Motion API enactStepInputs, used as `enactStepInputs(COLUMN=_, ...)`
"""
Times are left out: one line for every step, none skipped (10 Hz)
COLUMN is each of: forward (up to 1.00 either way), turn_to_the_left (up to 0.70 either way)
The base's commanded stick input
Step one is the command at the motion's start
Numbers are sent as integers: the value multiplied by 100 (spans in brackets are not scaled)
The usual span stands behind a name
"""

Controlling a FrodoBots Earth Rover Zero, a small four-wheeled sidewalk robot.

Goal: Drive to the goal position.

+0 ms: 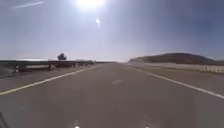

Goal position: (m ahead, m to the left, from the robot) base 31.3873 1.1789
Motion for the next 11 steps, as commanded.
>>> enactStepInputs(forward=100, turn_to_the_left=0)
enactStepInputs(forward=100, turn_to_the_left=0)
enactStepInputs(forward=100, turn_to_the_left=0)
enactStepInputs(forward=100, turn_to_the_left=0)
enactStepInputs(forward=100, turn_to_the_left=0)
enactStepInputs(forward=100, turn_to_the_left=0)
enactStepInputs(forward=100, turn_to_the_left=0)
enactStepInputs(forward=100, turn_to_the_left=0)
enactStepInputs(forward=100, turn_to_the_left=0)
enactStepInputs(forward=100, turn_to_the_left=0)
enactStepInputs(forward=100, turn_to_the_left=0)
